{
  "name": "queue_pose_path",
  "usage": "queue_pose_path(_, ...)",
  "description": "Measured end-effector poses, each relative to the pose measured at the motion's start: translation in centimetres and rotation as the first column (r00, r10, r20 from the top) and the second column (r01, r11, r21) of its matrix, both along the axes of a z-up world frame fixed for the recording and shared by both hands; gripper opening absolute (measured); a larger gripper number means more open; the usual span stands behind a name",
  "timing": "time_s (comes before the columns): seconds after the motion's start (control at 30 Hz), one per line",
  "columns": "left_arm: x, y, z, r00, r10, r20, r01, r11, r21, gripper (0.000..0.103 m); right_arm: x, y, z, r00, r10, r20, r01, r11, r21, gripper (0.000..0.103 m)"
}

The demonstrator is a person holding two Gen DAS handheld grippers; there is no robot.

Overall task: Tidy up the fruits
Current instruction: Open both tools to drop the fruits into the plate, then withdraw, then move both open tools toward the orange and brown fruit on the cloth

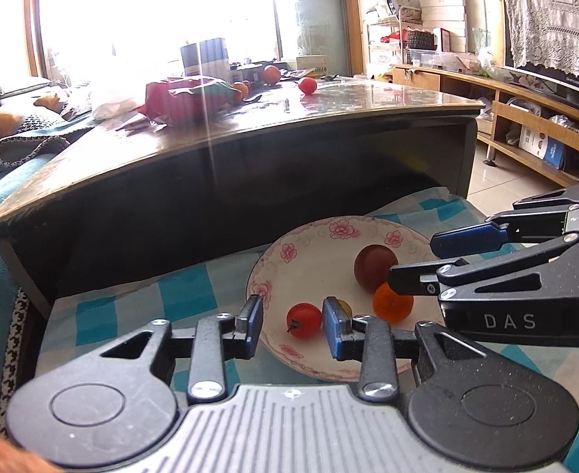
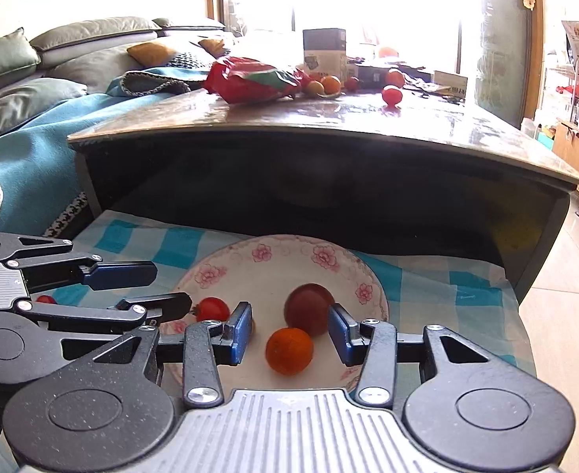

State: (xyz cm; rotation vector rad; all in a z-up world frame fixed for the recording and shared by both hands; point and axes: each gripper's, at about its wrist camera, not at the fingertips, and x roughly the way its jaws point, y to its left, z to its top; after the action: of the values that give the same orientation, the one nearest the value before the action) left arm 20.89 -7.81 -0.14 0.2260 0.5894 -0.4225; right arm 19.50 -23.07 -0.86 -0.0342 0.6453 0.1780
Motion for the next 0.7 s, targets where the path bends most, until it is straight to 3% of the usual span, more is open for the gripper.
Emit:
queue_pose_path(0.43,-4.1,1.9,0.8,0.999,0.002,-0.043,-0.002,1.0,-0.011,0.043,-3.8,2.0,1.0,0.999,0.044,-0.032,-0.044,0.999,0.005,0.038)
queue_pose_path(0.7,-7.5,4.1,-0.5,0.99,0.016,-0.143,-0.013,1.0,0.02,0.043,-6.7,2.8,0.4,0.993,0.066,-0.095,-0.064,0.998,0.025,0.038)
